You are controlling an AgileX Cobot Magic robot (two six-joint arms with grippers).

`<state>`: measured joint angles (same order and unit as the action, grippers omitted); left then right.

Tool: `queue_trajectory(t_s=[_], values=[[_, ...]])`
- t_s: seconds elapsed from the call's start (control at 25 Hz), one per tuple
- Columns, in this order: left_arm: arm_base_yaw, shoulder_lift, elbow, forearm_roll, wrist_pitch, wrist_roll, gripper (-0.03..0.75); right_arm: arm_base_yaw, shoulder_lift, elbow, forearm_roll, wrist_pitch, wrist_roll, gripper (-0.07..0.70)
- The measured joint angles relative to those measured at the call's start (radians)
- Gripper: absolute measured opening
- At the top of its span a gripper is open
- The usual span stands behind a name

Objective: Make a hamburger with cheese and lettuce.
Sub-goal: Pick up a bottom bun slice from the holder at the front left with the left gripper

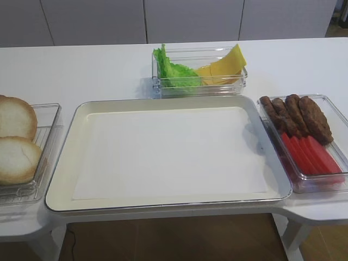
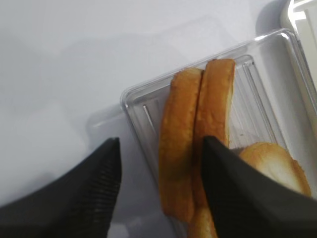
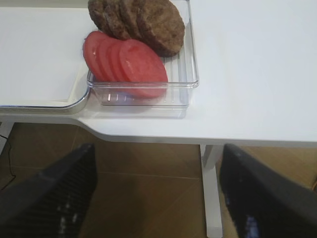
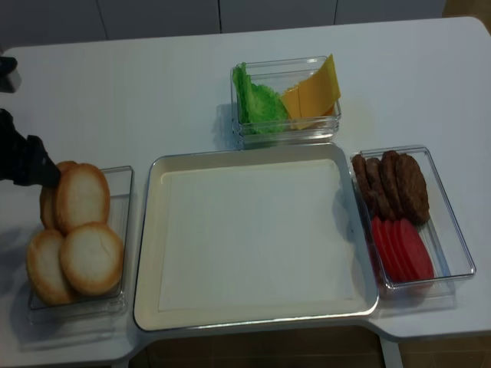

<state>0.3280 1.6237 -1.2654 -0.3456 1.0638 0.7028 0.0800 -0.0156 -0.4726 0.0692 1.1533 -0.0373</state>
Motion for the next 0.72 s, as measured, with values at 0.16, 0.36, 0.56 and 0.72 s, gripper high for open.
queue_trajectory(t_s=[0.16, 0.36, 0.56, 0.72], values=[[0.000, 0.000, 0.000, 0.000, 0.002, 0.000, 0.307, 0.000, 0.000, 0.000, 0.000, 0.000, 0.000, 0.591], [0.000, 0.000, 0.000, 0.000, 0.016, 0.000, 0.244, 0.000, 0.000, 0.000, 0.000, 0.000, 0.000, 0.591], [0.000, 0.000, 0.000, 0.000, 0.035, 0.000, 0.202, 0.000, 0.000, 0.000, 0.000, 0.000, 0.000, 0.591], [0.000, 0.004, 0.000, -0.004, 0.039, 0.000, 0.197, 0.000, 0.000, 0.000, 0.000, 0.000, 0.000, 0.592]])
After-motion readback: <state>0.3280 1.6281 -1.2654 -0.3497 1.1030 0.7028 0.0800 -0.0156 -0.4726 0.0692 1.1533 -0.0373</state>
